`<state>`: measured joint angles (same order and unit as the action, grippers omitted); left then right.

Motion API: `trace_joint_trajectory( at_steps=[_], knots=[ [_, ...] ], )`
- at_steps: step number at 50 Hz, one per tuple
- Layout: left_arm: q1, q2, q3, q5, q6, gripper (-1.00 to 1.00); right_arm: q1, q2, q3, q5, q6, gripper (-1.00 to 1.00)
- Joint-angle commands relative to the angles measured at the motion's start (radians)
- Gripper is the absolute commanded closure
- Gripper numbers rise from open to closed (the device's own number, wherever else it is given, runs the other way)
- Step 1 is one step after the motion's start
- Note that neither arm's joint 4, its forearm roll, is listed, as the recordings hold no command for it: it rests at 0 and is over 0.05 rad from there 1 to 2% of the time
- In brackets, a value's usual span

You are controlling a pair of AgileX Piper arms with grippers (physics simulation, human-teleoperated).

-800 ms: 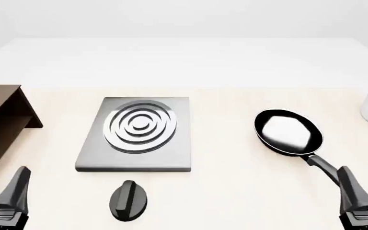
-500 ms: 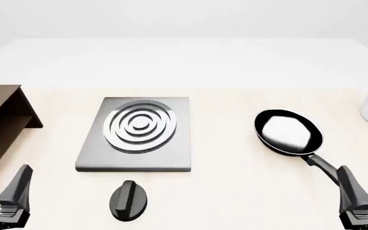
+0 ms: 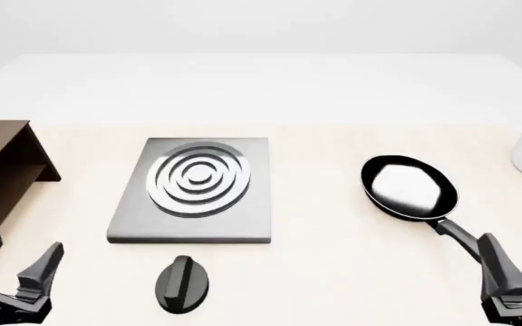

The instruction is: Turn on the stove and put the frying pan on it.

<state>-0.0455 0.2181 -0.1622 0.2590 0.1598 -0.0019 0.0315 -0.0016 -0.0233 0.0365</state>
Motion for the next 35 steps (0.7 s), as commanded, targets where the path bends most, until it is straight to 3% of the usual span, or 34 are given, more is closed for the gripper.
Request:
trace_joint_trajectory(
  at_steps=[1, 2, 4, 12, 14, 20, 35],
  knots=[
    [-0.046, 0.03, -0.105, 0.224, 0.049, -1.0, 0.005, 0.025, 0.001, -0.023, 0.003, -1.0],
    [-0.069, 0.053, -0.106, 0.231, 0.037, -1.0, 0.005, 0.027, 0.001, -0.025, 0.003, -1.0],
    [-0.079, 0.055, -0.101, 0.257, 0.078, -1.0, 0.004, 0.035, 0.001, -0.032, 0.004, -1.0],
    [-0.206, 0.107, -0.138, 0.333, -0.003, -1.0, -0.004, -0.001, 0.0, 0.004, 0.006, -1.0],
    [-0.202, 0.108, -0.135, 0.338, 0.021, -1.0, -0.009, -0.015, 0.0, 0.017, 0.01, -1.0],
    [-0.287, 0.198, -0.086, 0.255, -0.029, -1.0, -0.017, -0.029, 0.0, 0.029, 0.013, -1.0],
    [-0.4, 0.24, -0.023, 0.175, -0.049, -1.0, -0.021, -0.029, -0.001, 0.027, 0.017, -1.0]
  ],
)
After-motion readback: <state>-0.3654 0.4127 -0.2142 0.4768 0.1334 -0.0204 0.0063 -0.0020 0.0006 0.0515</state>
